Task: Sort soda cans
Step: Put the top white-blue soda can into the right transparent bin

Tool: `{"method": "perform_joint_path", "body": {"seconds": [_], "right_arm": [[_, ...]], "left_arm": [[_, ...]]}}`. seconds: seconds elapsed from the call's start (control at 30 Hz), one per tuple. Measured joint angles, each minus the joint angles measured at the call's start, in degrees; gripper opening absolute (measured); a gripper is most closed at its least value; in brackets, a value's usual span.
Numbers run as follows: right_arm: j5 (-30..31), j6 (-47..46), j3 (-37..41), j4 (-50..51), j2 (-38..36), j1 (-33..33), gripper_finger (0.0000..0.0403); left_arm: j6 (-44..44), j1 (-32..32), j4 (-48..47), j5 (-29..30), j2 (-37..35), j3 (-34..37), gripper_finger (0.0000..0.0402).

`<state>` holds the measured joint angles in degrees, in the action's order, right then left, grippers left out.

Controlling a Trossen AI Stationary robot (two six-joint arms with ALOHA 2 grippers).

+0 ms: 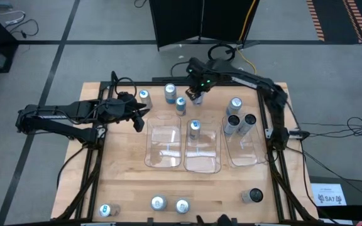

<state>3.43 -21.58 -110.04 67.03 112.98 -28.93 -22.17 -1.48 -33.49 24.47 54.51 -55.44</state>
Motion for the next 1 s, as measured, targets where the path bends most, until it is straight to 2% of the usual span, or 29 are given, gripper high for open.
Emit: {"method": "perform_joint_path", "body": {"seconds": [0.13,0.3,0.53,0.7,1.0], "right_arm": [[5.1,-0.3,0.0,2.4,-7.7,0.2,0.0245],[6.2,-3.5,0.0,4.5,-19.7,1.4,0.0248],[9.8,-15.7,-0.1,13.7,-32.5,10.1,0.0249],[13.2,-28.6,-0.1,23.3,-35.1,21.3,0.0249],[14.7,-44.5,0.3,23.0,-34.1,40.5,0.0248]], "left_arm": [[0.0,0.0,0.0,0.0,0.0,0.0,0.0132],[0.0,0.0,0.0,0.0,0.0,0.0,0.0132],[0.0,0.0,0.0,0.0,0.0,0.0,0.0132],[0.1,0.0,0.0,-0.1,0.0,0.0,0.0132],[0.0,0.0,0.0,-0.3,0.0,0.0,0.0132]]}}
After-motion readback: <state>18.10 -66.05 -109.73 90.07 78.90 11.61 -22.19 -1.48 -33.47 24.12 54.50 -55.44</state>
